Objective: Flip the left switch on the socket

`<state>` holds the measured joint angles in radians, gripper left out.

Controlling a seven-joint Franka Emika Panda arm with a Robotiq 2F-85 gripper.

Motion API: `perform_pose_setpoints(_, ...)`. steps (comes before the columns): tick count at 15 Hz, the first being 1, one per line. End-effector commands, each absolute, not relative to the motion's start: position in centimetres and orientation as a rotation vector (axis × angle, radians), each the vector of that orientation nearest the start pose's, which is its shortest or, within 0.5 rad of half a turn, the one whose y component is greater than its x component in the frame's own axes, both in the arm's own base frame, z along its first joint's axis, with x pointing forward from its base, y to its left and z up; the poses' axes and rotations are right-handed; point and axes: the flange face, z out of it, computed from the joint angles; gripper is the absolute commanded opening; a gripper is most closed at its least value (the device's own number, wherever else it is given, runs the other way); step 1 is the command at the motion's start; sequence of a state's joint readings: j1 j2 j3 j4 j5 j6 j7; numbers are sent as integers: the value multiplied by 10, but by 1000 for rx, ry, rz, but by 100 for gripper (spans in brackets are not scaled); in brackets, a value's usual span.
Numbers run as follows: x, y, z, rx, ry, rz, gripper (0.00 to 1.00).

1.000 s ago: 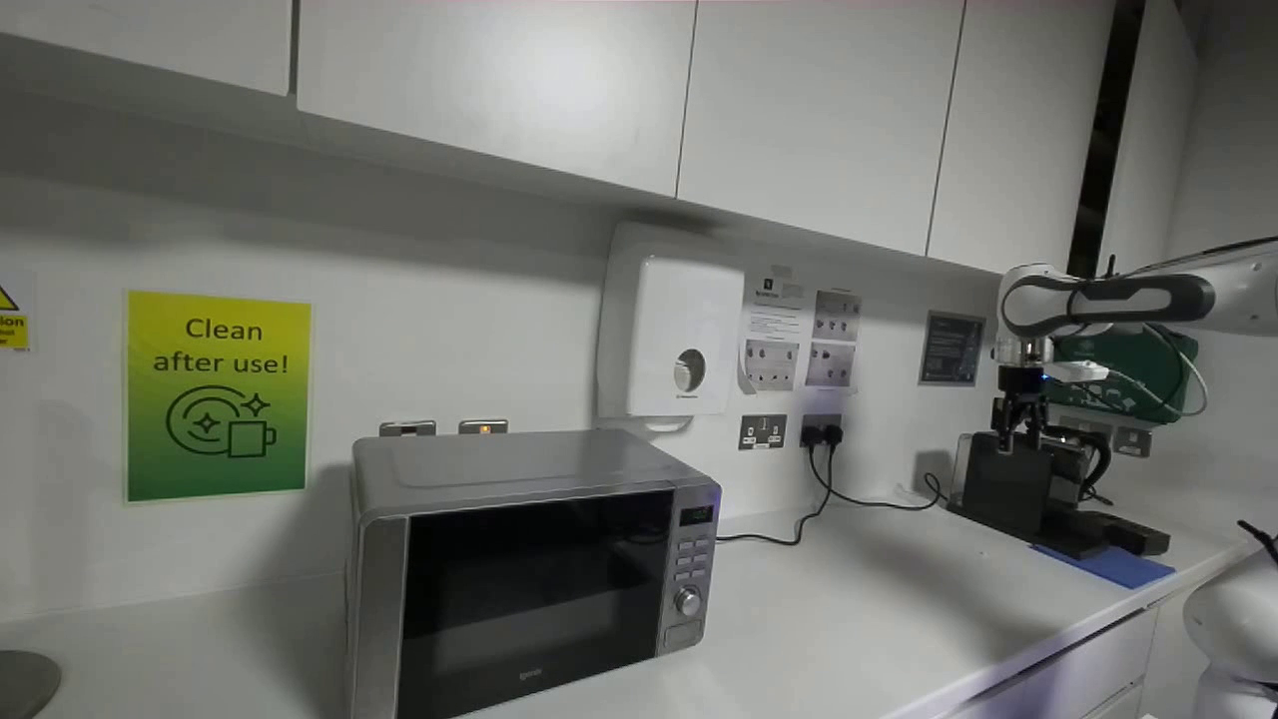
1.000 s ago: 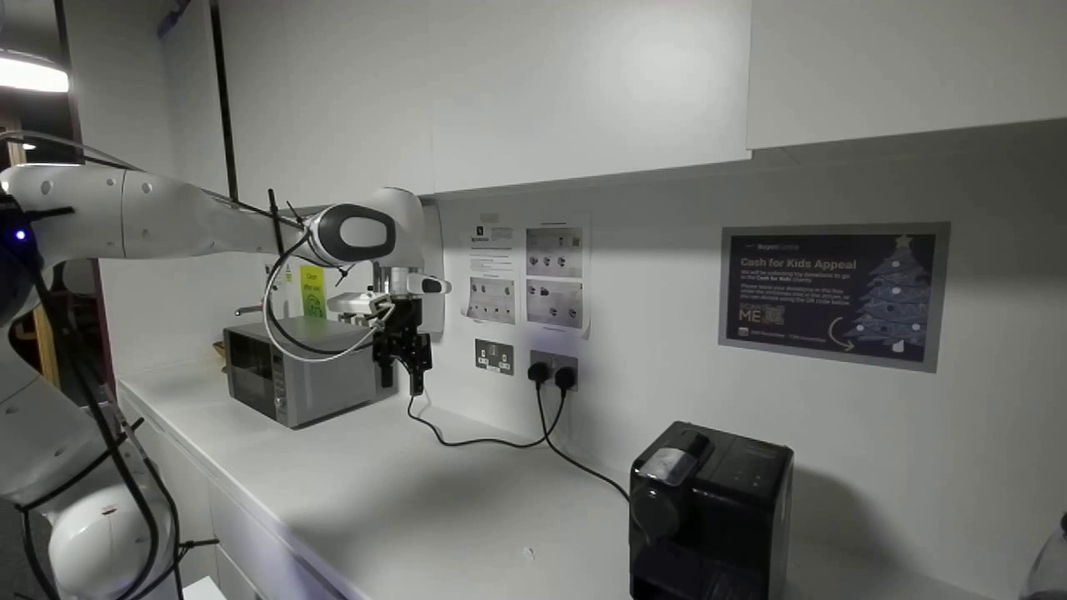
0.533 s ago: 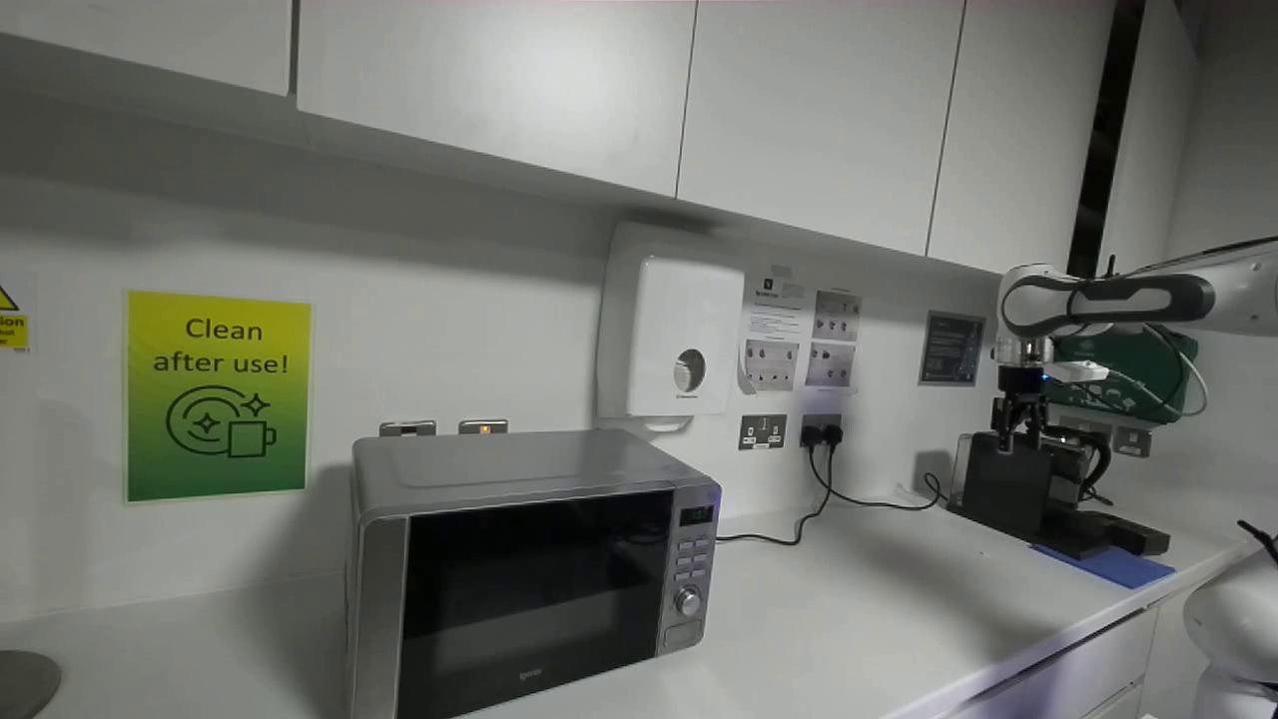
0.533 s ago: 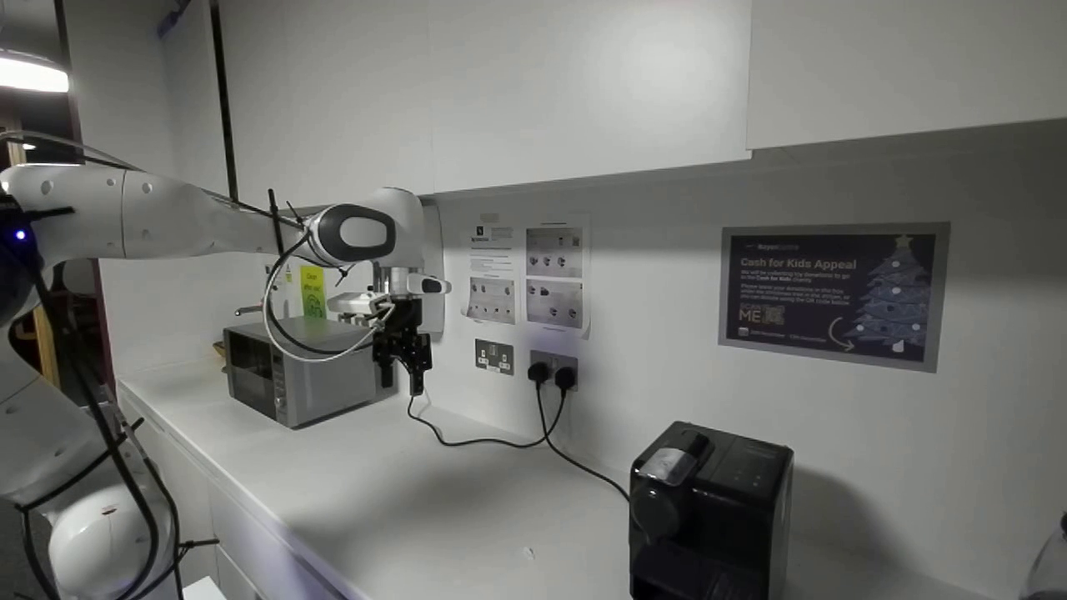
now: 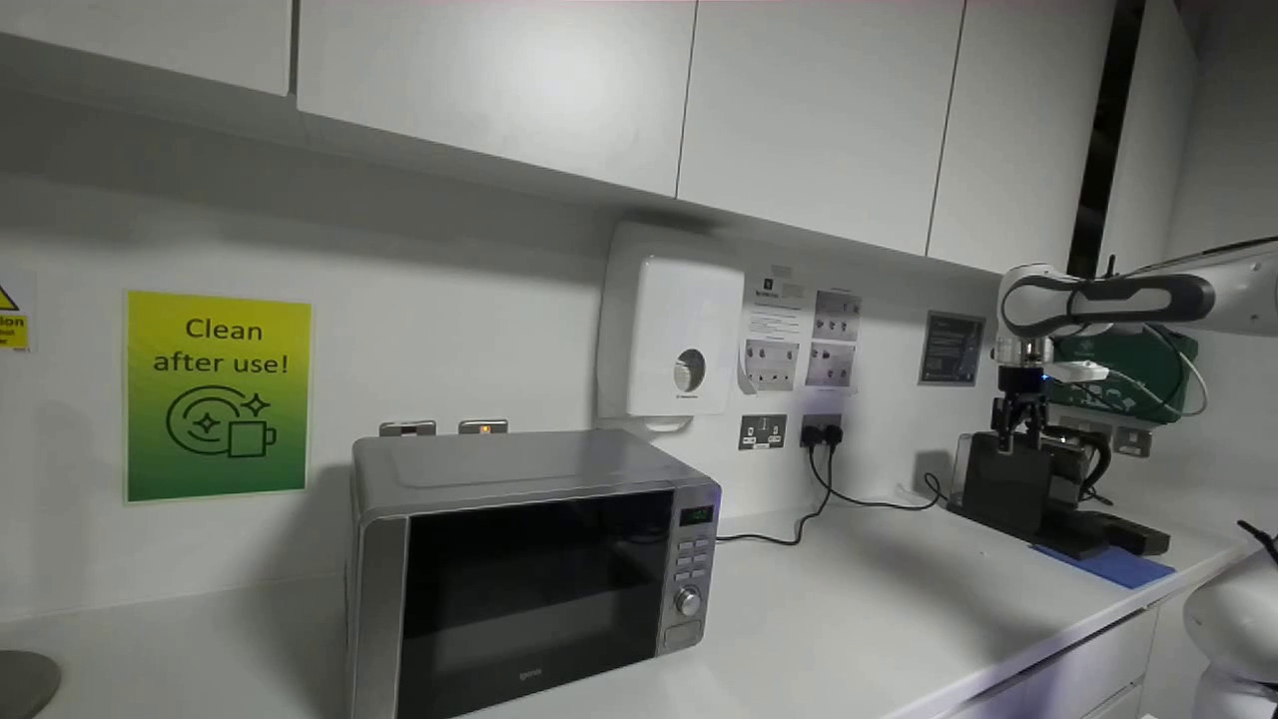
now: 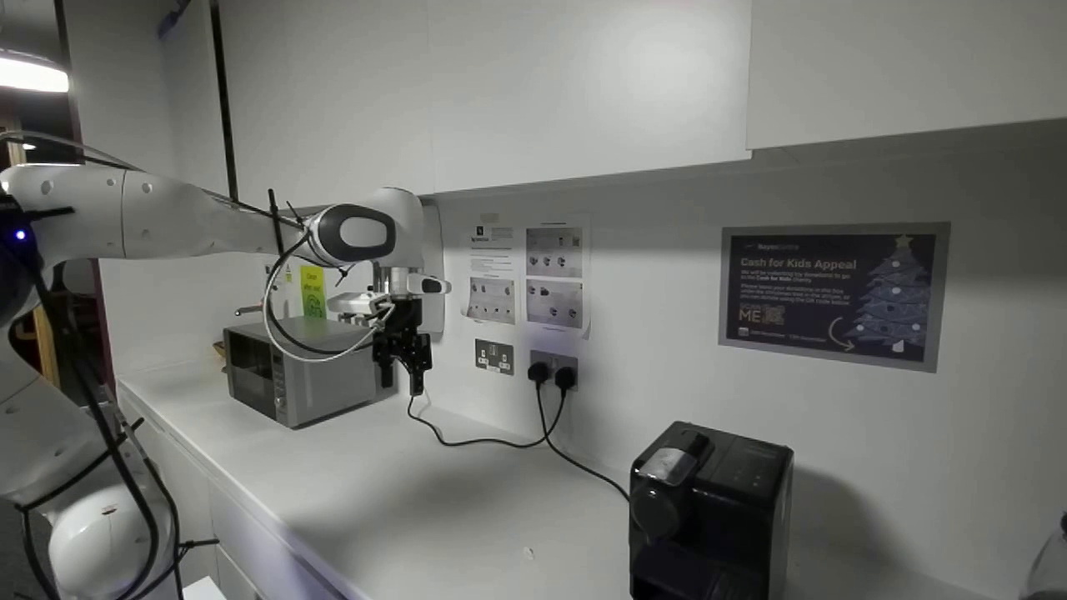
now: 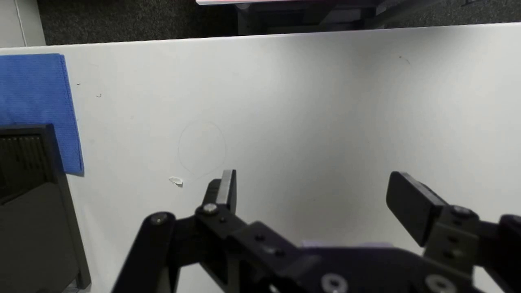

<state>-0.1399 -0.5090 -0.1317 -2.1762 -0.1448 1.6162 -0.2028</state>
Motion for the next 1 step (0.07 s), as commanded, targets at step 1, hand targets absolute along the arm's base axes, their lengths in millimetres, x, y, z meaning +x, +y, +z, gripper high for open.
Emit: perform_pose_setpoints(1,371,-129,582,-3205,64,115,100)
